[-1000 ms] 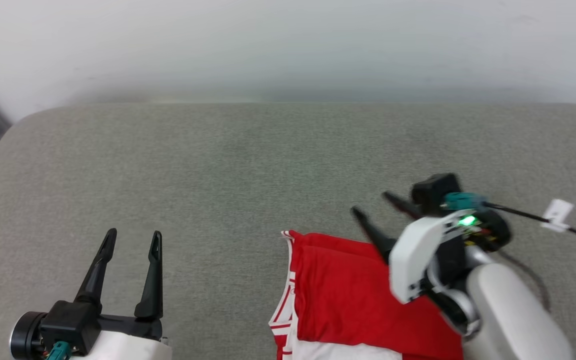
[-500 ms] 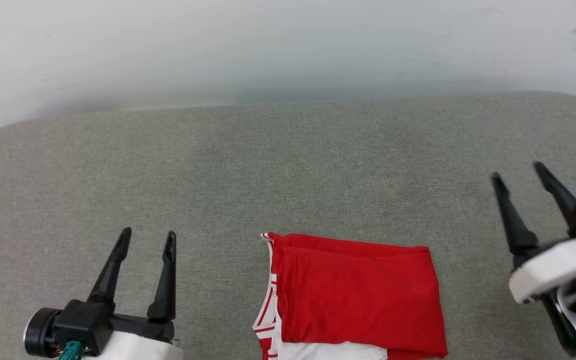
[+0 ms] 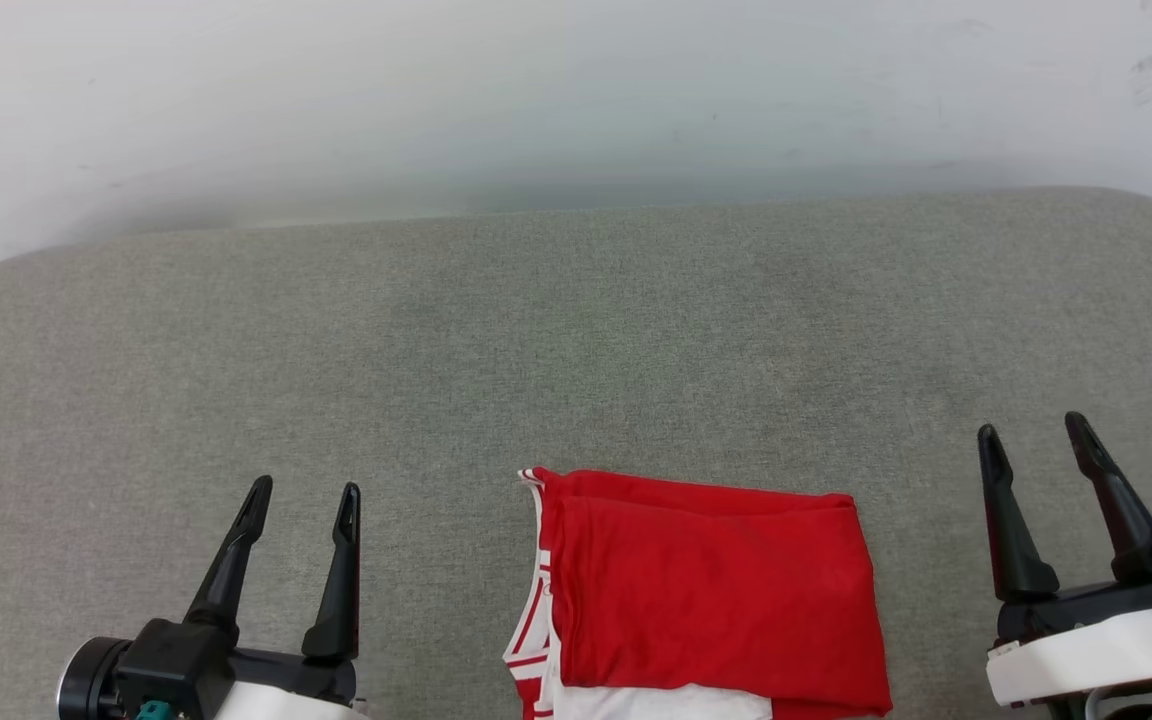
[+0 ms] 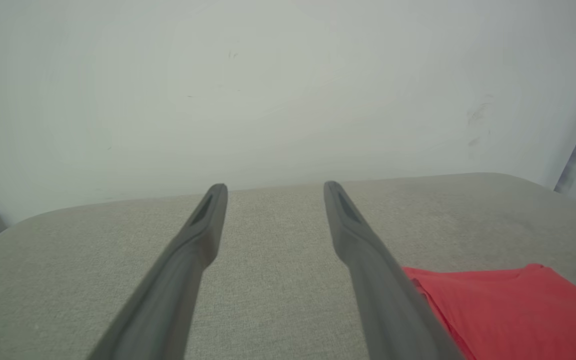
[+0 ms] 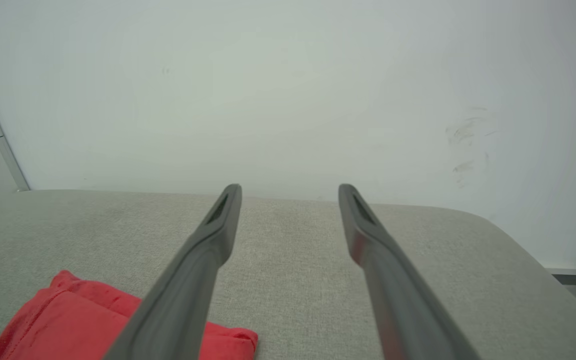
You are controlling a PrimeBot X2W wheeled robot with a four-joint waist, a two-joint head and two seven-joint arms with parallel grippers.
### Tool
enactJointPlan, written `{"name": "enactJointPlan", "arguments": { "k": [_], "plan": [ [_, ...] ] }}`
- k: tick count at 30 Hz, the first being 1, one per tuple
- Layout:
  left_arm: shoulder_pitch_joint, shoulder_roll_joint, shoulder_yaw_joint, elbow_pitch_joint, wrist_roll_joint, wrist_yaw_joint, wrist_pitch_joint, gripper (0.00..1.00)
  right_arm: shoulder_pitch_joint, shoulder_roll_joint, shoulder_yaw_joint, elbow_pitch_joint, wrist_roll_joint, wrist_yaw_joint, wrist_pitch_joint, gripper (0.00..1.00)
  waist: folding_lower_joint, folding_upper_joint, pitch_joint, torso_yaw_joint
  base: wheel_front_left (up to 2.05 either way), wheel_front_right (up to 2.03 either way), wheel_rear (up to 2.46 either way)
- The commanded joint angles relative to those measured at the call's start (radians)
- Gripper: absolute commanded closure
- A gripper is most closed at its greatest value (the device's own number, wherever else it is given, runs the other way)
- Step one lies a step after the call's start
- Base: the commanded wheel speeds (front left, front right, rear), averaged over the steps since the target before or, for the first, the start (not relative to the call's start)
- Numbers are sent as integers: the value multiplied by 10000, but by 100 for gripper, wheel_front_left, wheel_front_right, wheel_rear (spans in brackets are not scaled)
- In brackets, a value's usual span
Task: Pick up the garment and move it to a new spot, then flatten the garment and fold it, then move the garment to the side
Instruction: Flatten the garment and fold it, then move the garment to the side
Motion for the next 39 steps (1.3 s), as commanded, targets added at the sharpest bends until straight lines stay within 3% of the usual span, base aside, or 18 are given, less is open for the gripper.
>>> {"name": "enactJointPlan", "arguments": {
  "k": [1, 18, 22, 28, 33, 39],
  "plan": [
    [31, -44, -21, -36, 81, -9, -21, 0, 129, 64, -19, 13, -93, -4, -53, 0, 0, -1, 0, 3, 0, 0, 0],
    [-272, -95, -63, -202, 189, -10, -21, 0, 49, 315, -101, 105, 135, -4, 355, 0, 0, -1, 325, 77, 0, 0, 0],
    [-393, -88, -126, -166, 179, -10, -21, 0, -20, 44, 124, 35, 670, -6, 2190, 0, 0, -1, 536, 180, 0, 0, 0],
    [-621, -115, -224, -125, 126, -10, -21, 0, -154, -668, 665, -660, 1447, -3, 5962, 0, 0, -1, 964, 367, 0, 0, 0],
    [-877, -126, -441, 15, 86, -10, -21, 0, -266, -761, 427, -754, 1691, -4, 8818, 0, 0, -1, 1308, 611, 0, 0, 0],
    [-1266, -152, -669, 122, 59, -10, -21, 0, -550, -485, 507, -497, 1629, -4, 10316, 0, 0, -1, 1722, 1054, 0, 0, 0]
  ]
}}
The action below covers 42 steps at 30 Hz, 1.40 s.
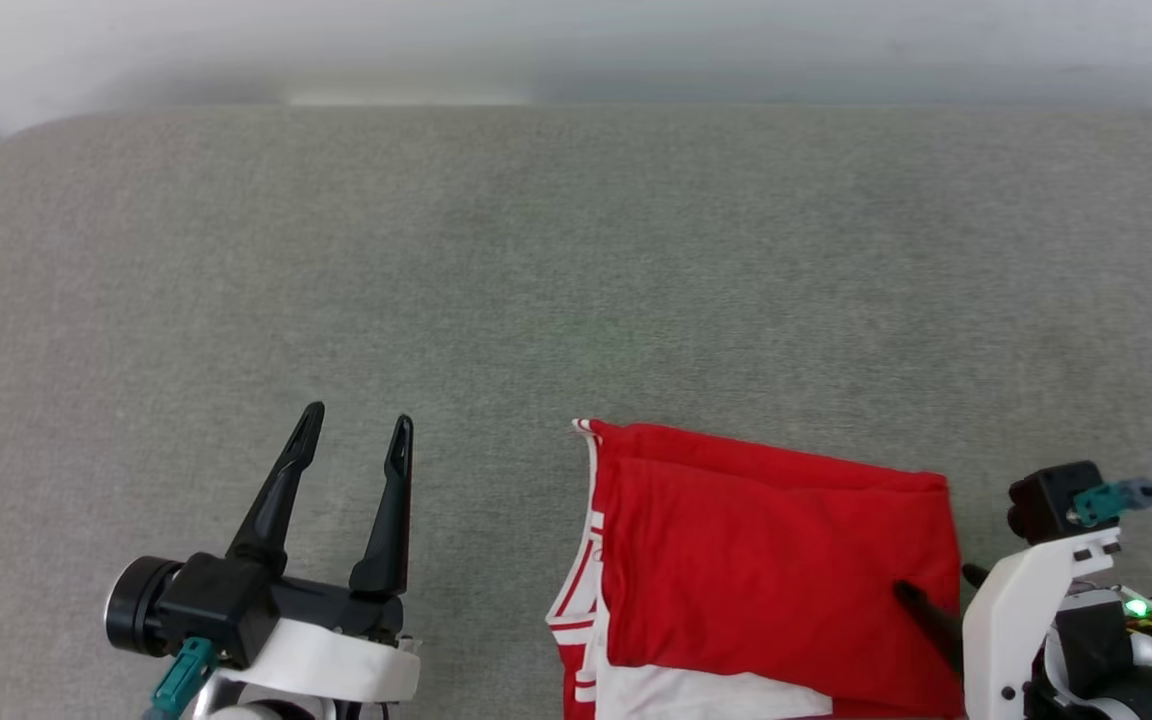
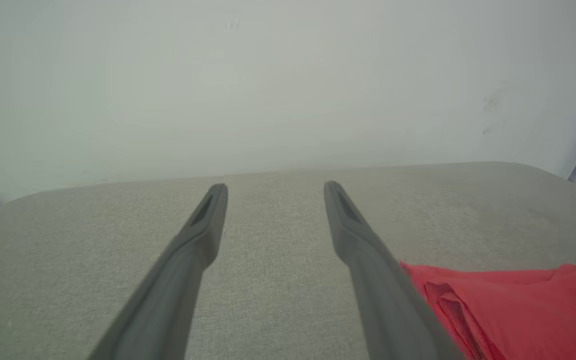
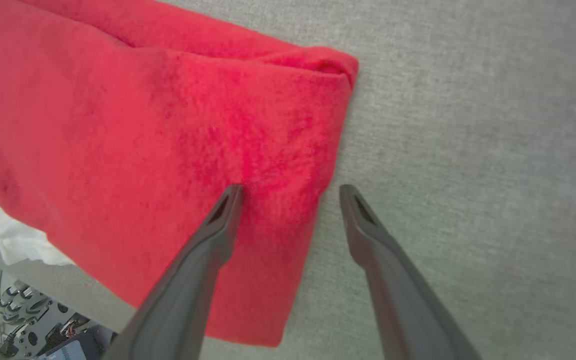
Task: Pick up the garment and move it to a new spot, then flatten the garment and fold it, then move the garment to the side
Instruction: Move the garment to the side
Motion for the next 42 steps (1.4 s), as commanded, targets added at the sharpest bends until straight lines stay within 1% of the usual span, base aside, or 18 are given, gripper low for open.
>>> {"name": "enactJointPlan", "arguments": {
  "k": [1, 7, 9, 11, 12, 13, 16, 18, 22, 26, 32, 33, 35, 38, 42],
  "plan": [
    [-175, 5, -55, 36, -21, -10, -21, 0, -118, 55, 11, 137, -62, -4, 130, 0, -1, 0, 207, 243, 0, 0, 0],
    [-316, -19, -115, 145, -81, -10, -21, 0, -161, 325, 227, 926, -212, -3, 404, 0, -1, 0, 395, 614, 0, 0, 0],
    [-323, -24, -137, 191, -77, -10, -21, 0, -167, 452, 334, 1320, -266, -3, 355, 0, -1, 0, 408, 684, 0, 0, 0],
    [-348, -27, -168, 233, -54, -10, -21, 0, -200, 400, 520, 1680, -368, -3, 221, 0, -1, 0, 404, 738, 0, 0, 0],
    [-362, -30, -167, 261, -56, -10, -21, 0, -223, 406, 565, 1829, -407, -1, 112, 38, -1, 0, 389, 753, 0, 0, 0],
    [-367, -33, -160, 291, -64, -10, -21, 0, -264, 404, 638, 1955, -416, -3, -15, 100, -1, 0, 364, 757, 0, 0, 0],
    [-318, -33, -107, 343, -64, -10, -21, 0, -531, 169, 877, 2091, -581, -4, -387, 100, -1, 0, 236, 668, 0, 0, 0],
    [-259, -31, -94, 353, -62, -10, -21, 0, -818, -167, 1101, 2045, -835, -7, -626, 100, -1, 0, 140, 531, 0, 0, 0],
    [-94, -32, -166, 346, -148, -10, -21, 0, -1565, -923, 2000, 1897, -1393, -14, -854, 100, -1, 0, 30, 20, 0, 0, 0],
    [-168, -62, -315, 330, -158, -10, -21, 0, -2550, -1828, 3066, 1651, -1860, -7, -873, 100, -1, 0, 102, -693, 0, 0, 0],
    [-587, -85, -833, 390, -131, -10, -21, 0, -4056, -3562, 4430, 1364, -2128, -9, -819, 100, -1, 0, 493, -1910, 0, 0, 0],
    [-587, -85, -833, 390, -131, -10, -21, 0, -4056, -3562, 4430, 1364, -2128, -9, -819, 100, -1, 0, 493, -1910, 0, 0, 0],
    [-772, -75, -808, 412, -151, -10, -21, 0, -4489, -4108, 4766, 1262, -2161, -7, -963, 100, -1, 0, 719, -2321, 0, 0, 0],
    [-1038, 124, -919, 423, -95, -10, -21, 0, -4989, -4795, 5152, 1244, -2114, -6, -1172, 100, -1, 0, 1131, -2979, 0, 0, 0],
    [-1435, 332, -1082, 402, -62, -10, -21, 0, -5512, -5531, 5214, 1457, -2083, -12, -1591, 100, -1, 0, 1646, -3748, 0, 0, 0]
  ]
}}
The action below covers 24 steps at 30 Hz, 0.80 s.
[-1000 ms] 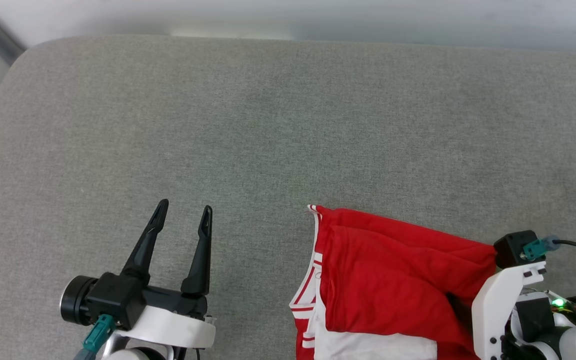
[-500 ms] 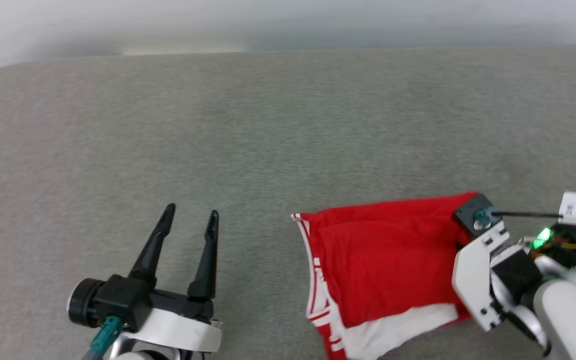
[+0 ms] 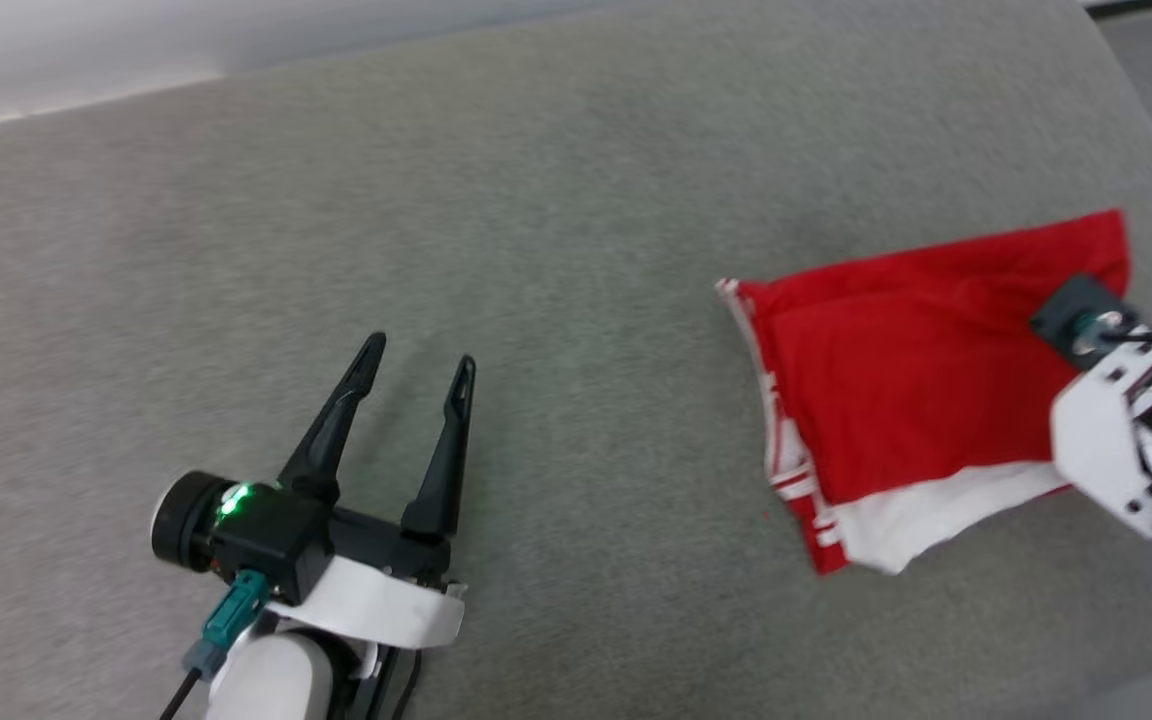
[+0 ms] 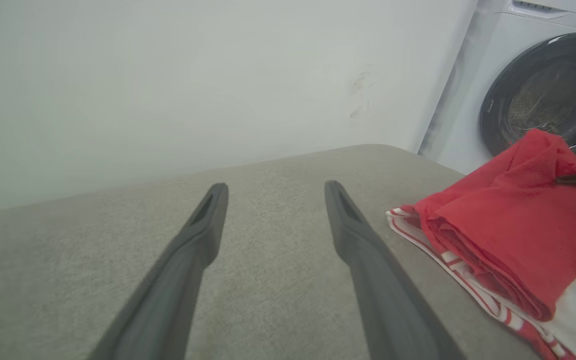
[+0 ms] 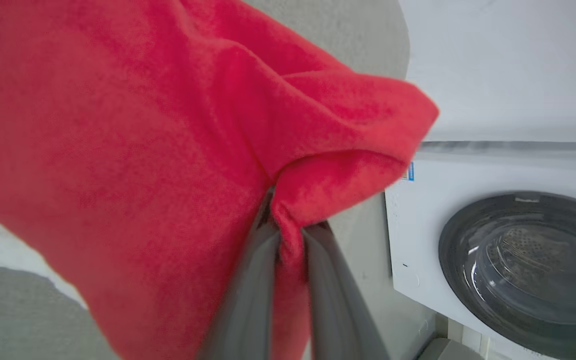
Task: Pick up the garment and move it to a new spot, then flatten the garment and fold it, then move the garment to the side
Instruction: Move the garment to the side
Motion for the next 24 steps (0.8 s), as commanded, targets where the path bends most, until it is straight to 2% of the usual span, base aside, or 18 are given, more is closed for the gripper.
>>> {"name": "enactJointPlan", "arguments": {
  "k": [1, 4, 9, 15, 24],
  "plan": [
    [-210, 101, -37, -33, 29, -10, -19, 0, -244, -137, -34, 70, -29, -15, -161, 100, -1, -1, 713, -781, 0, 0, 0],
    [-483, 308, -28, 14, 149, -10, -19, 0, -702, -385, -210, 595, -214, -20, -985, 100, -1, -1, 1127, -1222, 0, 0, 0],
    [-1054, 610, -214, 45, 245, -10, -19, 0, -1180, -308, -907, 2215, -364, -18, -2314, 100, -1, -1, 1843, -1496, 0, 0, 0],
    [-1587, 869, -415, -105, 355, -10, -19, 0, -1574, -367, -1930, 4269, -1050, -18, -4080, 100, -1, -1, 2542, -1229, 0, 0, 0],
    [-1988, 997, -647, -440, 378, -10, -18, 0, -1840, -157, -3603, 6577, -1790, -18, -5662, 100, -1, -1, 3090, -614, 0, 0, 0]
  ]
}}
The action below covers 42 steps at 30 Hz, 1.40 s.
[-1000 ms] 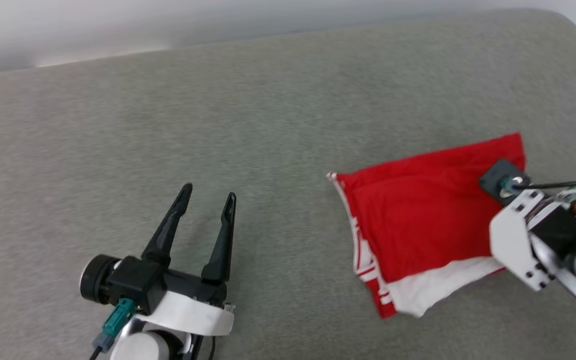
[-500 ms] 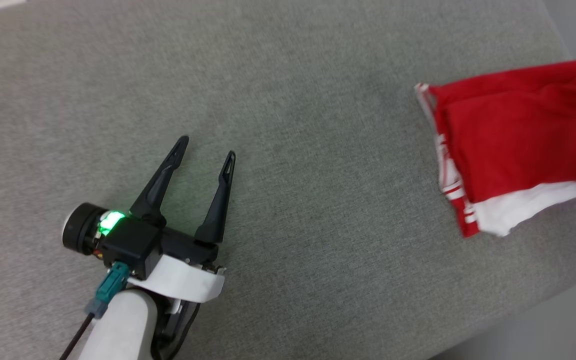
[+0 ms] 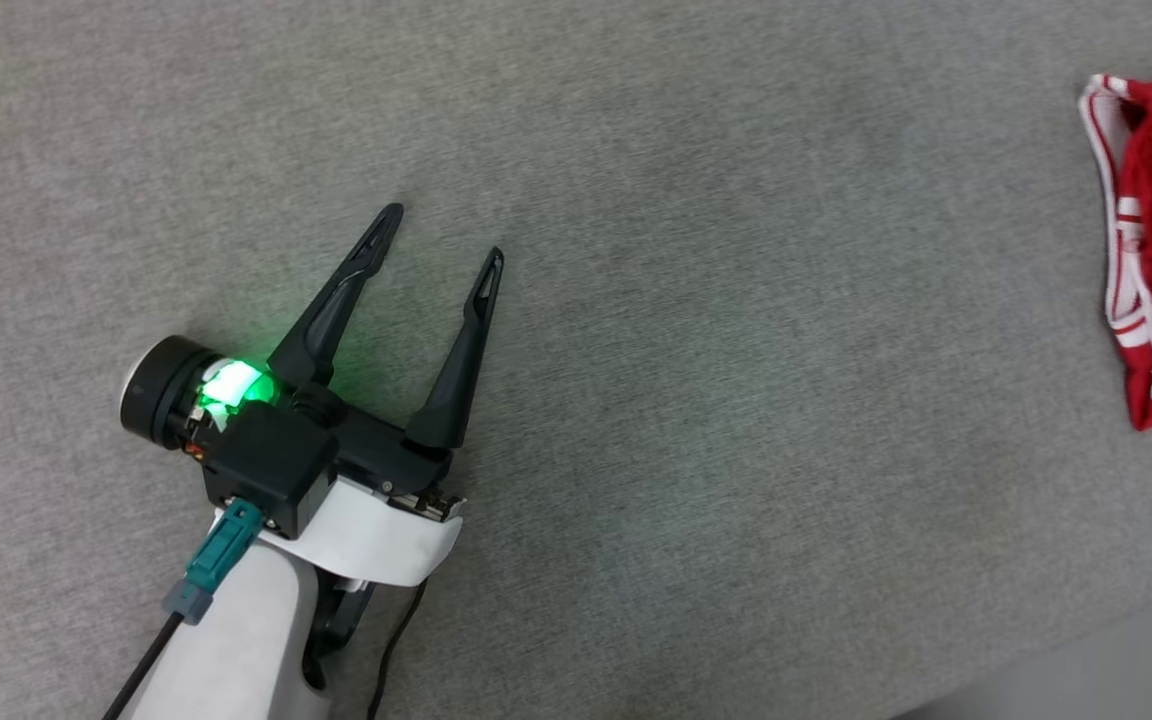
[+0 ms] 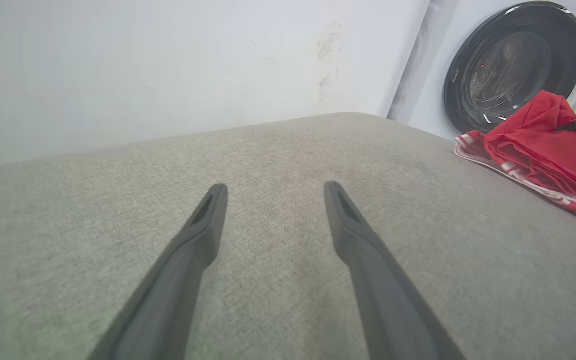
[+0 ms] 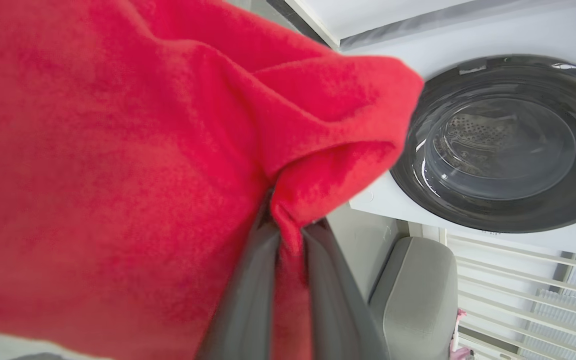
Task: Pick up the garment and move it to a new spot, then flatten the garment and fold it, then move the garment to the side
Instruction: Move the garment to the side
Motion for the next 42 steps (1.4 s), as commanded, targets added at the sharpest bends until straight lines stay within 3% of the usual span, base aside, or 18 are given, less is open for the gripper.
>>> {"name": "enactJointPlan", "arguments": {
  "k": [1, 3, 4, 5, 14, 20, 29, 36, 42],
  "plan": [
    [-113, 69, -11, 34, 13, -10, -18, 0, -224, 96, -162, 202, -93, -18, -115, 100, -2, 0, 99, 157, 0, 0, 0],
    [-98, 76, 12, 64, 36, -9, -16, 0, -283, 237, -387, 506, -231, -18, -206, 100, -2, 0, 74, 240, 0, 0, 0],
    [-98, 65, 36, 92, 47, -9, -16, 0, -323, 287, -546, 616, -318, -18, -222, 24, -2, 0, 38, 279, 0, 0, 0],
    [-99, 25, 66, 114, 52, -9, -16, 0, -358, 360, -653, 735, -403, -18, -205, 0, -2, 0, -24, 312, 0, 0, 0],
    [531, -507, 660, 226, -122, 18, -19, 0, -644, 886, -1362, 253, -662, -18, -752, 0, -2, 0, -1718, 616, 0, 0, 0],
    [1355, -842, 1529, 228, -153, 115, -19, 0, -100, 1669, -1867, -857, 262, -17, -1289, 0, -2, 0, -3092, 1064, 0, 0, 0],
    [2623, -1101, 2661, 282, -191, 201, -19, 0, 1952, 3594, -2583, -3390, 1589, -15, -1865, 0, -2, 0, -4606, 1808, 0, 0, 0],
    [3361, -1310, 2960, 442, -258, 159, -19, 0, 4047, 5311, -2710, -5244, 2269, -14, -2379, 0, -2, 0, -5326, 2221, 0, 0, 0],
    [3728, -1463, 2975, 585, -179, 125, -19, 0, 5463, 6262, -2564, -6021, 2704, -14, -3013, 0, -2, 0, -5591, 2441, 0, 0, 0]
  ]
}}
